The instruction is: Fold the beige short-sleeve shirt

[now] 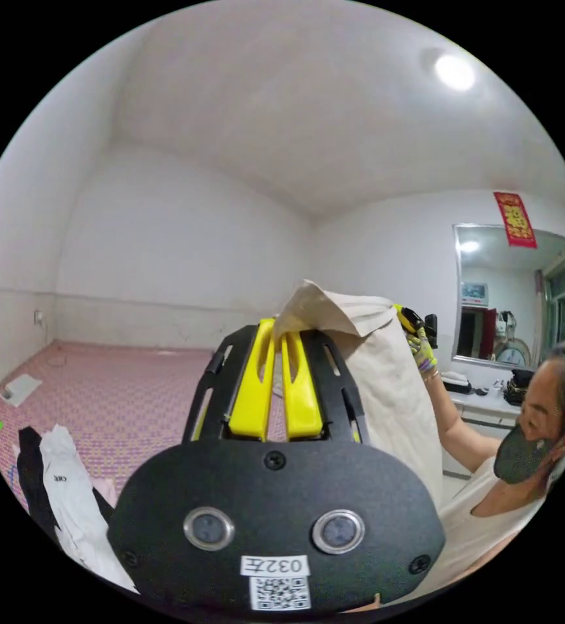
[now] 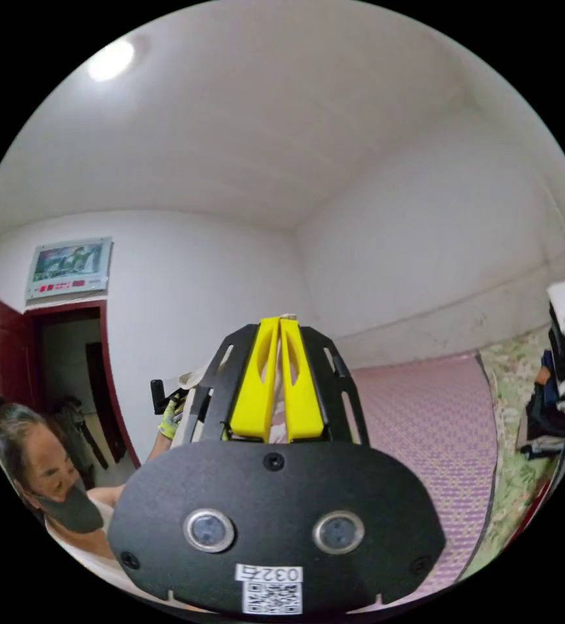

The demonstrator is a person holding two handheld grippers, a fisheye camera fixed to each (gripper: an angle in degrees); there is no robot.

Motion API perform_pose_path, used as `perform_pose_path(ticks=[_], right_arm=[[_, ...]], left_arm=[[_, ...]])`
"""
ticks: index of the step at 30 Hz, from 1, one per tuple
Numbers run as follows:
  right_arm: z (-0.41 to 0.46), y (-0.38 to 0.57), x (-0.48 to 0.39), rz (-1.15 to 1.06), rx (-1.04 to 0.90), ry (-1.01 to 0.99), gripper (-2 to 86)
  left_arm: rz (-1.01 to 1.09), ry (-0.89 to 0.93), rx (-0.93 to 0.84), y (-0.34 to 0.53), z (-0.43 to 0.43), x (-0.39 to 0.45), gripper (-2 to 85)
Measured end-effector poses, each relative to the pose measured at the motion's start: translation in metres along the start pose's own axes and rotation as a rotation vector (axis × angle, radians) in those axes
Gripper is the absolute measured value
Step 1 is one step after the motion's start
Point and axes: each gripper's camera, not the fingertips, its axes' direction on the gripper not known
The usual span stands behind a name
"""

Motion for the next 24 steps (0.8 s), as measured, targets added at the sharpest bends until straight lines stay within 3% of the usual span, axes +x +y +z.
perform_pose_path(ticks=[5,8,11,14,19,22,24], right_arm=[[0.061,0.004,0.067,0.130,-0.047,0.015,-1.0],[0.062,-0.021,0.044,0.048,0.070,-0.030,-1.0],[0.045,-0.040,0.002,-0.111,0.180,-0.090,-1.0],[0.031,-0.026,-0.032,-0.232,0.164,-0.102,-1.0],[0.004,0.080,-0.029,-0.241,0.002,-0.111,-1.0],[-0.001,0.184,0.000,-0.097,-0.137,-0.045,-1.0],[0.003,0.265,0.029,0.049,-0.244,0.056,-1.0]], left_arm=[[-0.099,-0.081,-0.116,-0.020,0.088,-0.060,-0.9],[-0.044,-0.058,0.051,-0.062,0.079,-0.048,-0.9],[0.164,-0.053,0.253,-0.089,0.043,-0.012,-0.9],[0.303,-0.039,0.300,-0.078,0.014,0.011,-0.9],[0.345,0.085,0.129,0.028,-0.004,0.005,-0.9],[0.310,0.065,-0.075,0.135,0.008,0.001,-0.9],[0.169,0.075,-0.256,0.216,0.034,-0.015,-0.9]])
